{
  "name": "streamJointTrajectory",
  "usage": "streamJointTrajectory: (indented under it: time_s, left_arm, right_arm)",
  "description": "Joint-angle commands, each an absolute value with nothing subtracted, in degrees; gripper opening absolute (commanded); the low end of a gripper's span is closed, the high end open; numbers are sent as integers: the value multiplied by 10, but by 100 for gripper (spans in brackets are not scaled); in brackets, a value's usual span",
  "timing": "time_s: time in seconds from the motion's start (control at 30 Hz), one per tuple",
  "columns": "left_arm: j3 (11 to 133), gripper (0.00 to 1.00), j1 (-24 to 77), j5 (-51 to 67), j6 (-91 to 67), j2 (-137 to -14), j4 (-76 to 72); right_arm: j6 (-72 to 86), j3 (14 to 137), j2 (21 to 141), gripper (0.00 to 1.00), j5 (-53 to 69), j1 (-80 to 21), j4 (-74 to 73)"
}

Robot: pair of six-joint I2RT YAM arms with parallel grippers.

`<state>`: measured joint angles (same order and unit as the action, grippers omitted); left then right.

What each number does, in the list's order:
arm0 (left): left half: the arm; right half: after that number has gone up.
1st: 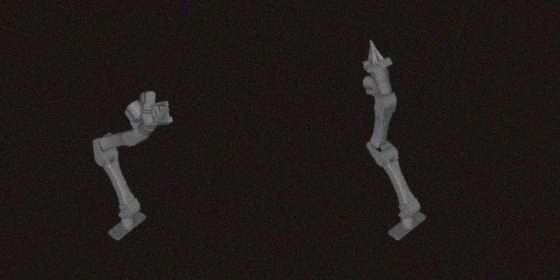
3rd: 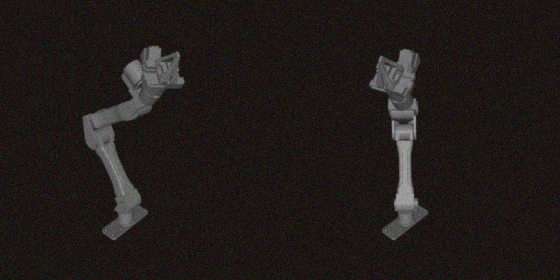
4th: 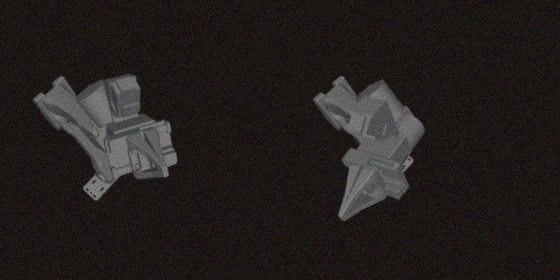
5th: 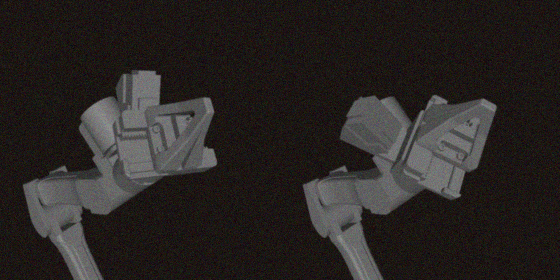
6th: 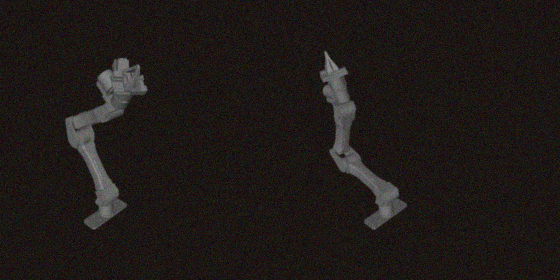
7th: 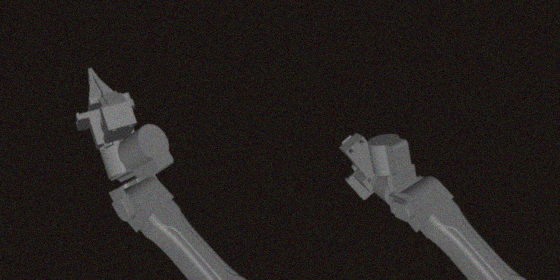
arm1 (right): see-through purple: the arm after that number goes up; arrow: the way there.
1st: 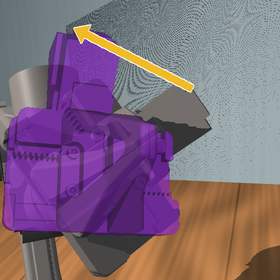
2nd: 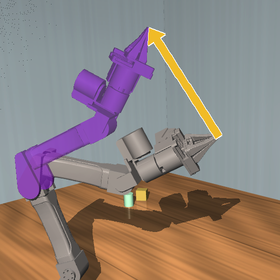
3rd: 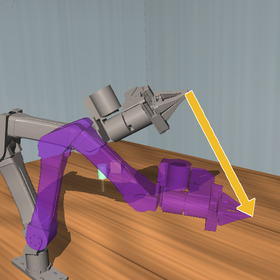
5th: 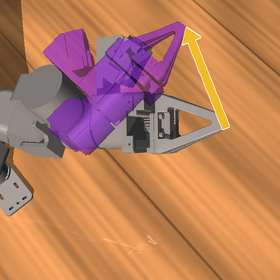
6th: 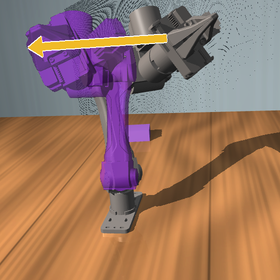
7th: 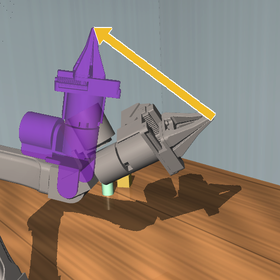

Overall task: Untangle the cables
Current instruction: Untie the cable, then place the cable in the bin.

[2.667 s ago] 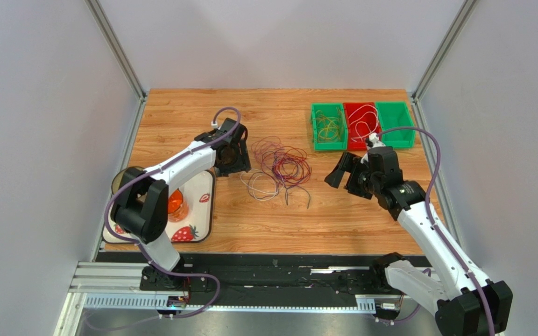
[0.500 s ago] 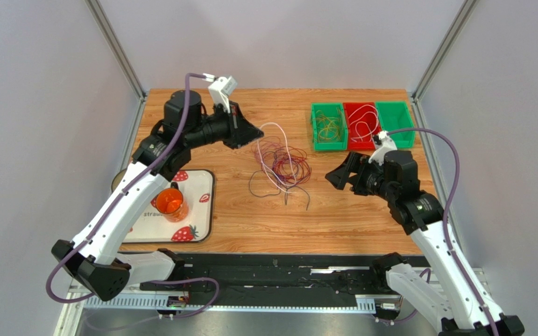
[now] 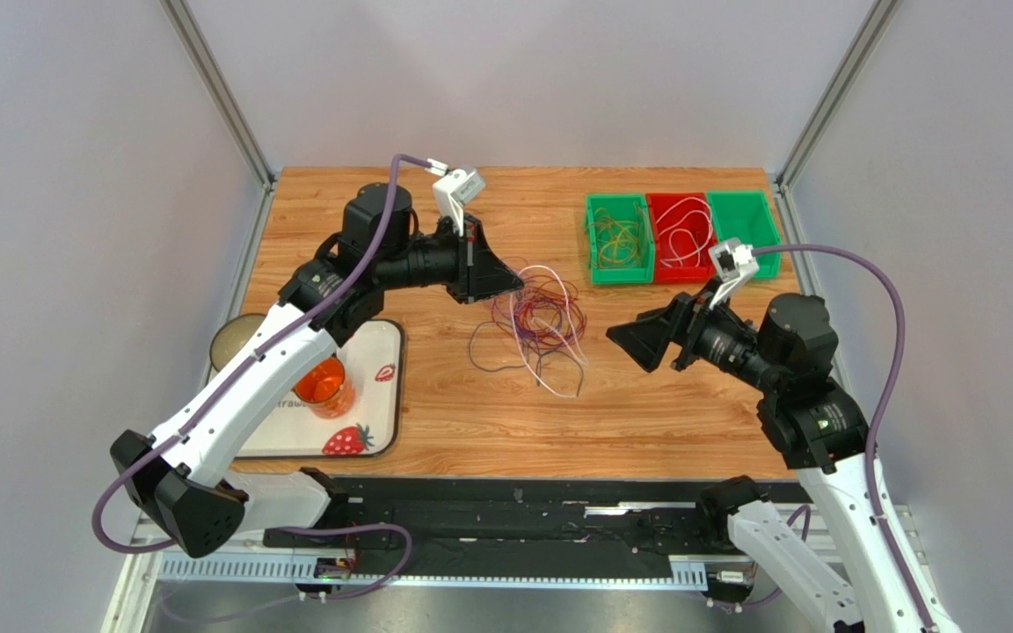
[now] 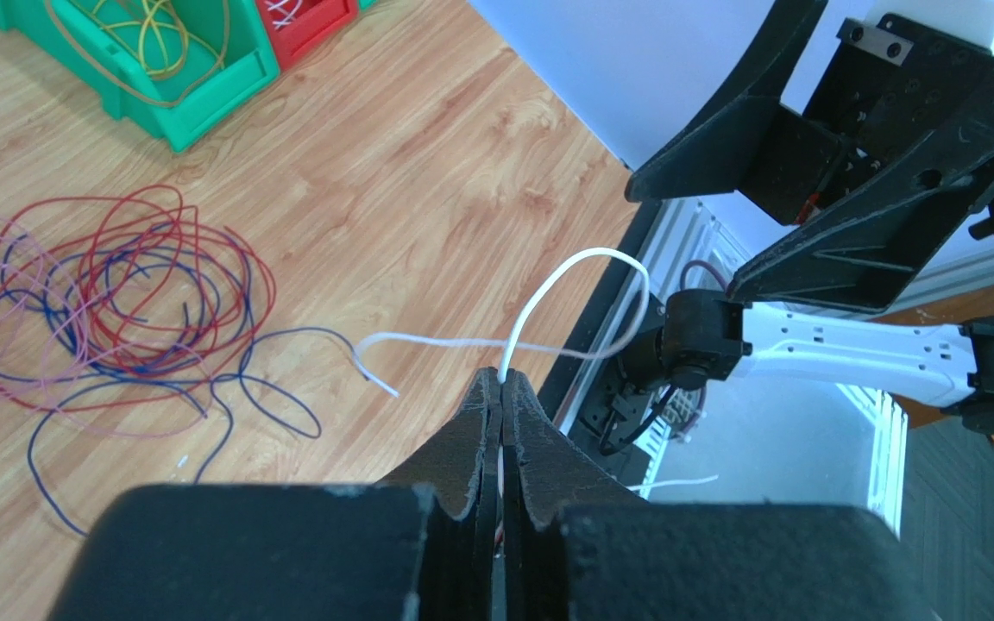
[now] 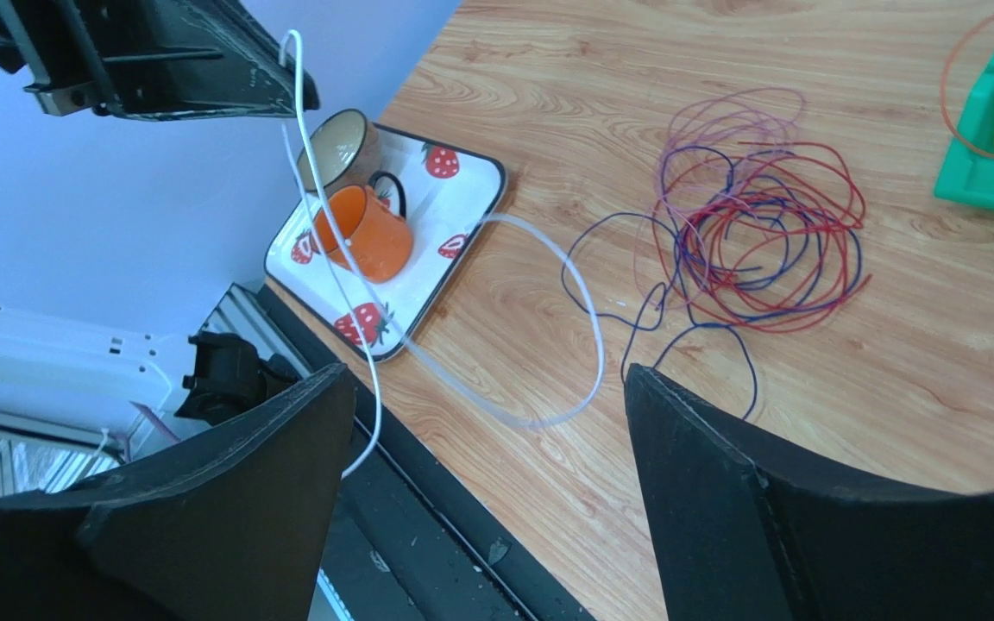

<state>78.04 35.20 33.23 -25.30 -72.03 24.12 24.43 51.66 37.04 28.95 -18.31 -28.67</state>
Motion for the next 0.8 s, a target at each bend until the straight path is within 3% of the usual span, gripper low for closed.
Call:
streamJointTrajectory:
  time_s: [0.0, 0.3, 0.77]
  left_arm:
    - [792, 0, 362, 350, -248, -724, 207]
    - [802, 0, 370, 351, -250, -731, 205]
    - [814, 0, 379, 353, -258, -748, 192]
  right_arm:
    - [218, 561, 398, 79, 342, -186, -245]
    - [221, 580, 437, 76, 446, -186, -205]
    - [211, 593, 497, 70, 428, -242, -179]
